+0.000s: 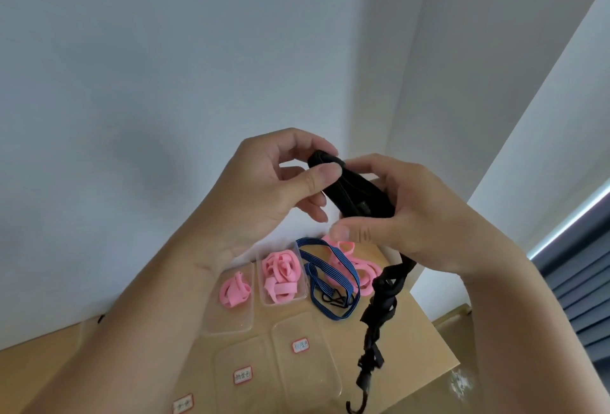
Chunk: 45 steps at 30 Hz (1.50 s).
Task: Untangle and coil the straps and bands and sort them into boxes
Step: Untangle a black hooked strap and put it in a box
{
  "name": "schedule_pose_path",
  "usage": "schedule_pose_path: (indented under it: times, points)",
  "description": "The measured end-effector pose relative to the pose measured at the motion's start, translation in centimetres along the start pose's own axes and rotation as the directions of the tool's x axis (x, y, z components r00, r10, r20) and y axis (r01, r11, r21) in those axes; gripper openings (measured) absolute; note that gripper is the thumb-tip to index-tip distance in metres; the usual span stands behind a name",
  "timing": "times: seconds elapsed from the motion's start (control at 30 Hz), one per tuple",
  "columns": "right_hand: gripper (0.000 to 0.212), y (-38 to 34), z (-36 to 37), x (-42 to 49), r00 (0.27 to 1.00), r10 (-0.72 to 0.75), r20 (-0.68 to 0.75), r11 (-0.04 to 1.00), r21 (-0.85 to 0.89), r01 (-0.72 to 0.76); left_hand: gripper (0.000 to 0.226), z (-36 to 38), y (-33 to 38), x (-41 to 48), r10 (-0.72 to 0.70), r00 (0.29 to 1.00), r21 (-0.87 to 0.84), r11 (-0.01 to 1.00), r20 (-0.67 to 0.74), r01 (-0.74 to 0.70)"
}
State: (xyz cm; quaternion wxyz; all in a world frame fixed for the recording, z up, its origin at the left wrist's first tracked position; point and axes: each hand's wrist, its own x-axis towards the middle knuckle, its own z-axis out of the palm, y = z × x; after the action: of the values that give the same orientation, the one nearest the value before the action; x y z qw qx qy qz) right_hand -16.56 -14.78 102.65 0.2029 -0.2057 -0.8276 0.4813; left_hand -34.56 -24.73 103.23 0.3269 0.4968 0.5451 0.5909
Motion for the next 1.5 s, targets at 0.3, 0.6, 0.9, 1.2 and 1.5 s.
schedule_pose_path:
  times: [0.3, 0.6, 0.9, 1.2, 1.5]
  points:
    - [0.097, 0.1, 1.0, 0.4, 0.960, -0.135, -0.245, 0.979, 0.118, 0.167, 0.022, 1.2, 0.3, 0.9, -0.100, 0.984, -0.436, 0.899, -0.144, 0.028]
    - [0.039, 1.2, 1.4, 0.5, 0.948, -0.034, -0.317, 0.997, 0.050, 0.052, 0.008, 0.2, -0.4, 1.2, 0.028, 0.989, 0.044, 0.999, -0.143, -0.022]
    - [0.035, 0.7, 2.2, 0.4, 0.960, -0.082, -0.269, 0.985, 0.125, 0.120, 0.017, -0.3, 0.1, 1.8, 0.003, 0.997, 0.229, 0.973, 0.072, -0.020]
    - [0.035, 1.0, 2.8, 0.7, 0.952, -0.077, -0.298, 0.994, 0.053, 0.097, 0.019, -0.5, 0.7, 2.1, -0.024, 0.973, 0.349, 0.935, 0.230, -0.059]
    - [0.047, 1.6, 2.2, 1.0, 0.973, -0.022, -0.231, 0.999, -0.029, 0.016, 0.014, -0.9, 0.8, 3.0, -0.032, 0.943, 0.498, 0.855, 0.332, -0.146]
